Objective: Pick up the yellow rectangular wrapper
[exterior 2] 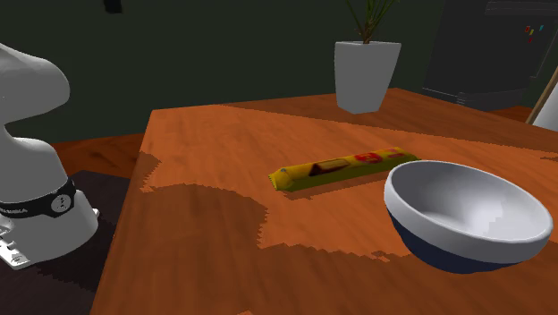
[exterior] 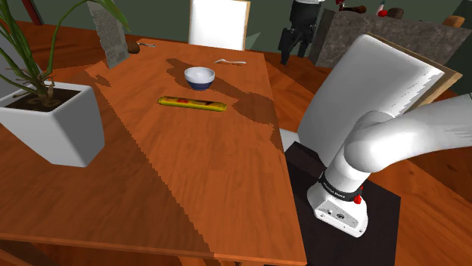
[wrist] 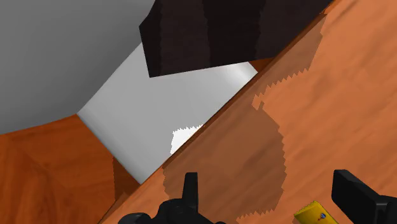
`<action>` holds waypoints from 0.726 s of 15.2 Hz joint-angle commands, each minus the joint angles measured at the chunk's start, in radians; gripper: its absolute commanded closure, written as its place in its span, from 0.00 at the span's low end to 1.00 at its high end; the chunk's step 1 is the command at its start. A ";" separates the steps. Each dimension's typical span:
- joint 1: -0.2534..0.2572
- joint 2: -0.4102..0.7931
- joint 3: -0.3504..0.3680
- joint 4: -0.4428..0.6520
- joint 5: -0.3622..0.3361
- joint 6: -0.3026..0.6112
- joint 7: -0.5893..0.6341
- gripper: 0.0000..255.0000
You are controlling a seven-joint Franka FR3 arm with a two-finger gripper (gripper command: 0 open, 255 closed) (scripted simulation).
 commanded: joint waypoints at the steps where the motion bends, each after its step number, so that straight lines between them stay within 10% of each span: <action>1: 0.000 0.000 0.000 0.000 0.000 0.000 0.000 0.00; 11: 0.074 0.310 -0.021 0.052 0.026 0.259 -0.139 0.00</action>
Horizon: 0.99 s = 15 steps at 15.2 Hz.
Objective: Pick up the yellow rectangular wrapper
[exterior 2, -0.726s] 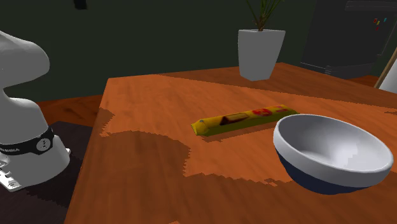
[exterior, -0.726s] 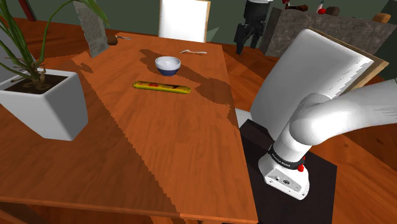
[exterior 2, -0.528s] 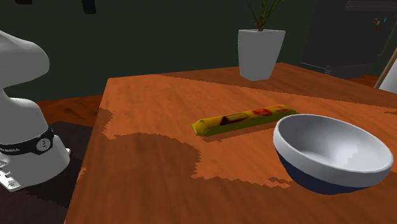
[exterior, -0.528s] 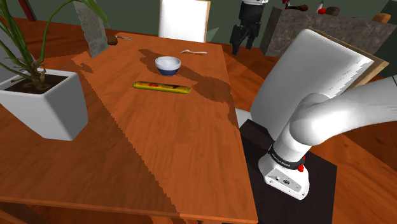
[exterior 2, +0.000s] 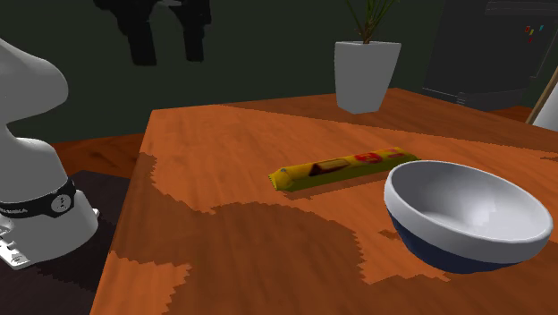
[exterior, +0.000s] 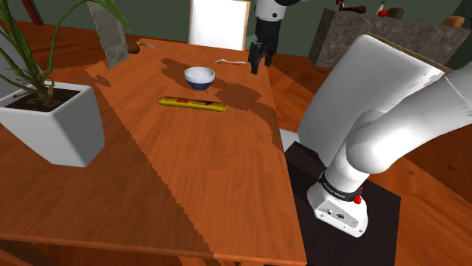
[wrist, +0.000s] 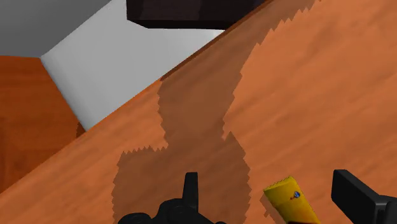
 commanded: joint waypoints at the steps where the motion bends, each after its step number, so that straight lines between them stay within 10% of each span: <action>1: 0.014 0.072 -0.002 0.016 0.007 0.056 -0.030 0.00; 15: 0.094 0.544 0.033 0.282 0.068 0.258 -0.228 0.00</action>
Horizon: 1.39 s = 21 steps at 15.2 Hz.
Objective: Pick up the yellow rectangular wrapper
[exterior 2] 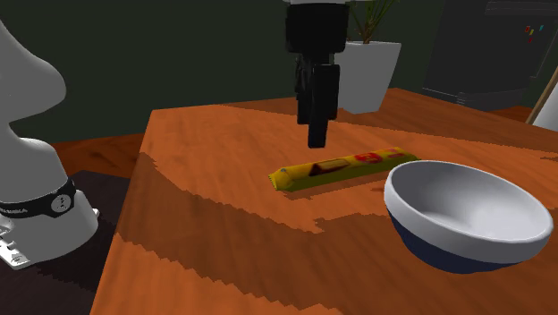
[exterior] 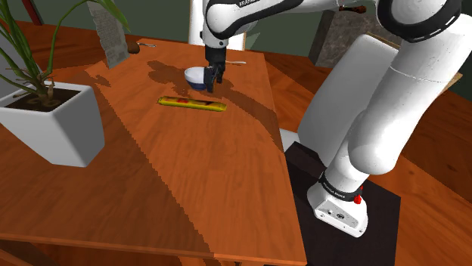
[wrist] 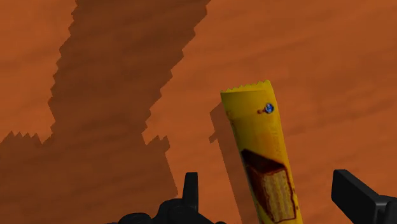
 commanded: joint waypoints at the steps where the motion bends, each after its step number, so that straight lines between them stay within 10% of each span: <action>1: 0.011 0.069 0.012 0.050 0.007 0.018 -0.023 0.00; 15: 0.033 0.263 0.039 0.130 0.014 0.129 -0.078 0.00; 16: 0.032 0.263 0.039 0.130 0.014 0.130 -0.079 1.00; 21: 0.032 0.263 0.039 0.131 0.014 0.128 -0.079 1.00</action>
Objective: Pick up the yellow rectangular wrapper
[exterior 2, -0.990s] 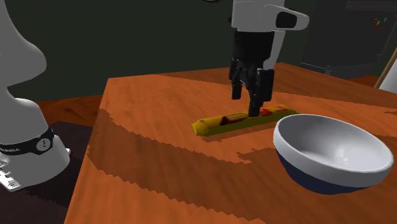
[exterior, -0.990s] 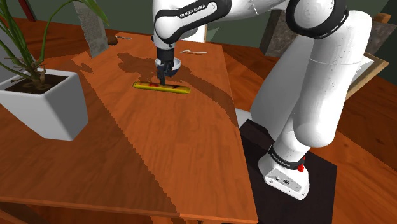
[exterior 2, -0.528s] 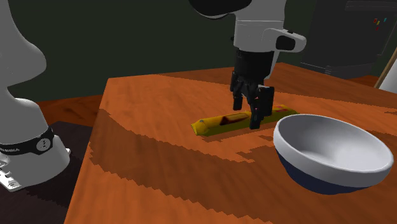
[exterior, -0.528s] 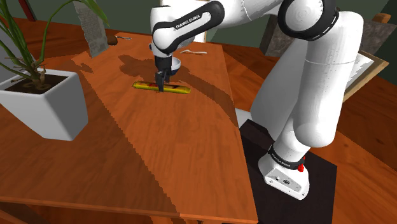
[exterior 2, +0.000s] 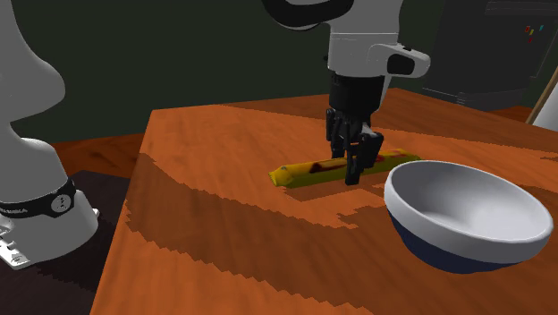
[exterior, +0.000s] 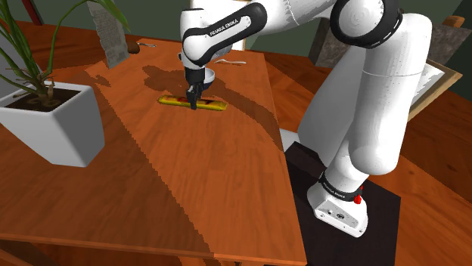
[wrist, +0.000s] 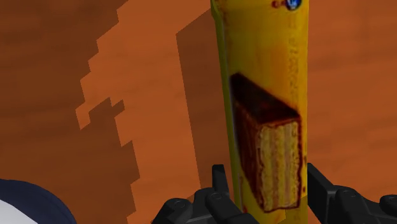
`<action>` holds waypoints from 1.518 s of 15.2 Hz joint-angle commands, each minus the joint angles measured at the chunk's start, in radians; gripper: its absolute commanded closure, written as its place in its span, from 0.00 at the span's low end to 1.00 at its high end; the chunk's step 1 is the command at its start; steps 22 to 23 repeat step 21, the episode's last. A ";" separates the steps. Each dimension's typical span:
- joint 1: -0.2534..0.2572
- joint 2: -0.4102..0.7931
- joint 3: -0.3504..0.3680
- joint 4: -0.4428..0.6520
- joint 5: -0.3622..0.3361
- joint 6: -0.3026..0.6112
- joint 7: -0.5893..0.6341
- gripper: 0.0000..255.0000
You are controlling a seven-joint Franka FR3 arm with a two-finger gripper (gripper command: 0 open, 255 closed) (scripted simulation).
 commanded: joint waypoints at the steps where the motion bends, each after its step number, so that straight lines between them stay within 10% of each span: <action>1: 0.001 0.002 0.002 -0.004 0.001 -0.001 0.000 1.00; 23: 0.002 -0.061 0.003 0.116 0.004 -0.185 0.001 1.00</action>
